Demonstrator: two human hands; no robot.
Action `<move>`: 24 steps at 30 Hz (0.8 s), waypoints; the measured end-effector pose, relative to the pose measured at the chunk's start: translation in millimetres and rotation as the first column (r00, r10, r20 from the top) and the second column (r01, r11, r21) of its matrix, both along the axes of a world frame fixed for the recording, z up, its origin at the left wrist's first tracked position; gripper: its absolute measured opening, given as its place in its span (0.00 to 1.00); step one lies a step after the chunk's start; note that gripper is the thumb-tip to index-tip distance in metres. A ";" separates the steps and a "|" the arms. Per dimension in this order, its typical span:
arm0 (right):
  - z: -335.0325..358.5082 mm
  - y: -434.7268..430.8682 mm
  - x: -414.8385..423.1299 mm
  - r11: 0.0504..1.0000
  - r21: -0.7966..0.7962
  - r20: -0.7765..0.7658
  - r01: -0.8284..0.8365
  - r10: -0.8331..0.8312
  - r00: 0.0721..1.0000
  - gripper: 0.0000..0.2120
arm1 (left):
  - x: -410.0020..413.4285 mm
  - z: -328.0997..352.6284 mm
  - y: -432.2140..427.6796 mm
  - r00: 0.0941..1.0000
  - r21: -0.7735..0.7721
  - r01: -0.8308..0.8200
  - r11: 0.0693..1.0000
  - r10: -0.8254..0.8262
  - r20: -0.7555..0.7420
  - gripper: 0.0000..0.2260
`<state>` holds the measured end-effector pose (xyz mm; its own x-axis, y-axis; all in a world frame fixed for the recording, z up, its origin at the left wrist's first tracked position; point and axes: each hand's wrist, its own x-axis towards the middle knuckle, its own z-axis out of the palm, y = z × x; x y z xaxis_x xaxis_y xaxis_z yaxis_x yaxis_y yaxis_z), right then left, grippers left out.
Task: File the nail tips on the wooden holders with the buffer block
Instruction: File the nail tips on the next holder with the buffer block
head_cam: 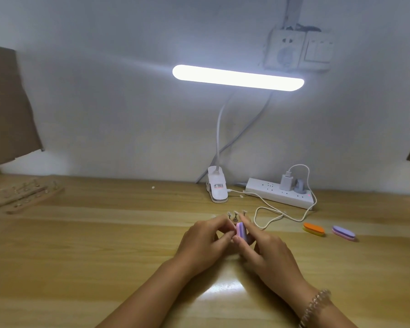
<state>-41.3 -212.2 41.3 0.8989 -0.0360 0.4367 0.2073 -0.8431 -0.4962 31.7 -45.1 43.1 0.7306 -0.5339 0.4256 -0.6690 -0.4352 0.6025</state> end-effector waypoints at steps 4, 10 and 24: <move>-1.8 -3.6 5.0 0.993 0.117 0.040 0.006 -0.011 0.999 0.26 | -7.5 -1.9 -3.8 0.985 0.135 -0.009 0.991 -0.015 0.172 0.03; -1.9 -1.6 2.5 0.997 0.071 0.041 -0.016 0.013 0.999 0.25 | -6.4 0.6 -1.3 0.984 0.049 -0.079 0.996 0.070 0.166 0.03; 2.1 -1.1 1.7 0.997 0.080 0.071 -0.019 0.013 0.997 0.23 | -13.5 4.0 -3.0 0.953 0.052 -0.123 0.991 0.104 0.285 0.07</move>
